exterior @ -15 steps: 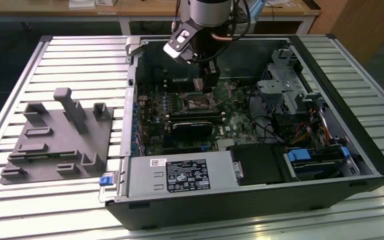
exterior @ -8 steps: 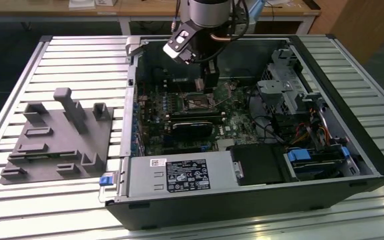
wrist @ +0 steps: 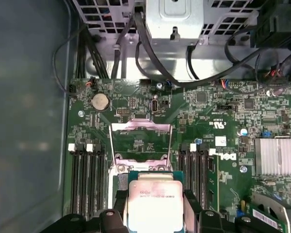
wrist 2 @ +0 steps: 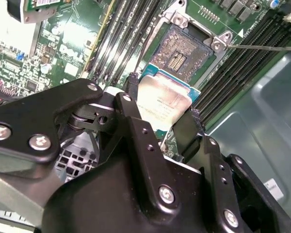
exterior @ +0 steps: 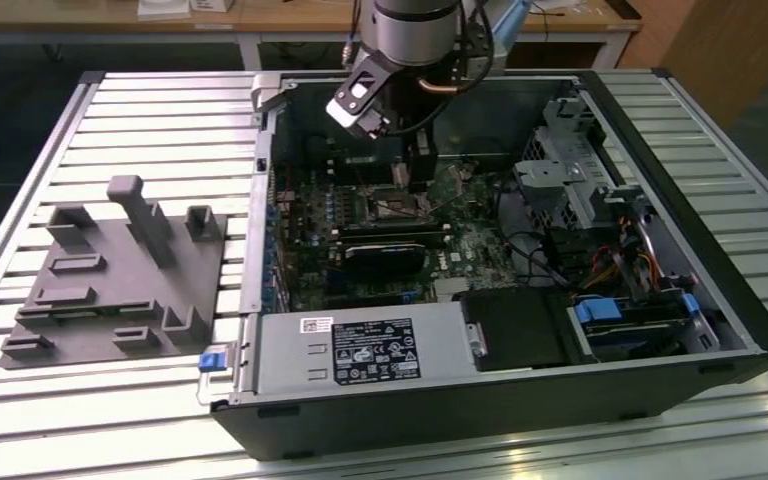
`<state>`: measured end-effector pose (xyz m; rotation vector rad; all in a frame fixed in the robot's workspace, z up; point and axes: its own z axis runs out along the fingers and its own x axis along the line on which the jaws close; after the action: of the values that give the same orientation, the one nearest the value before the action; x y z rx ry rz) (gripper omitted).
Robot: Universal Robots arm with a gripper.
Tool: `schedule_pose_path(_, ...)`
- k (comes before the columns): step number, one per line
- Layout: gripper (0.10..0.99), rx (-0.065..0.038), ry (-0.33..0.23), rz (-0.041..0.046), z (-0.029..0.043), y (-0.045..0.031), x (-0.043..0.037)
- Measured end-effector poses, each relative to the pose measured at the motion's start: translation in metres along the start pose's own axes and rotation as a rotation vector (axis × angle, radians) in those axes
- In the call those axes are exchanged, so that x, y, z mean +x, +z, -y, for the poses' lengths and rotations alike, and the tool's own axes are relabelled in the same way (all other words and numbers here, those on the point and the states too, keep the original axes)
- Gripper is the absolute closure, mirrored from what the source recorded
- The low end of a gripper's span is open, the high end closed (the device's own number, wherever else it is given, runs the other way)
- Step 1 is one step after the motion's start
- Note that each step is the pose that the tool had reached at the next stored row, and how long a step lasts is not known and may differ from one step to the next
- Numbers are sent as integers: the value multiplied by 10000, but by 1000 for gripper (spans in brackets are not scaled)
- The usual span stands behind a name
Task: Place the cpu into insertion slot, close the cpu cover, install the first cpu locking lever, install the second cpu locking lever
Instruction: 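Place the cpu into insertion slot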
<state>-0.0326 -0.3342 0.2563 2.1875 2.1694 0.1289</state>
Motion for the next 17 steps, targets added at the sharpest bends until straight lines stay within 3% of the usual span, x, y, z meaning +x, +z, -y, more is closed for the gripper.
schedule_pose_path(8, 549, -9, 0, 0, 82, 120, 7)
schedule_pose_path(17, 549, -9, -1, 0, 111, 263, 14)
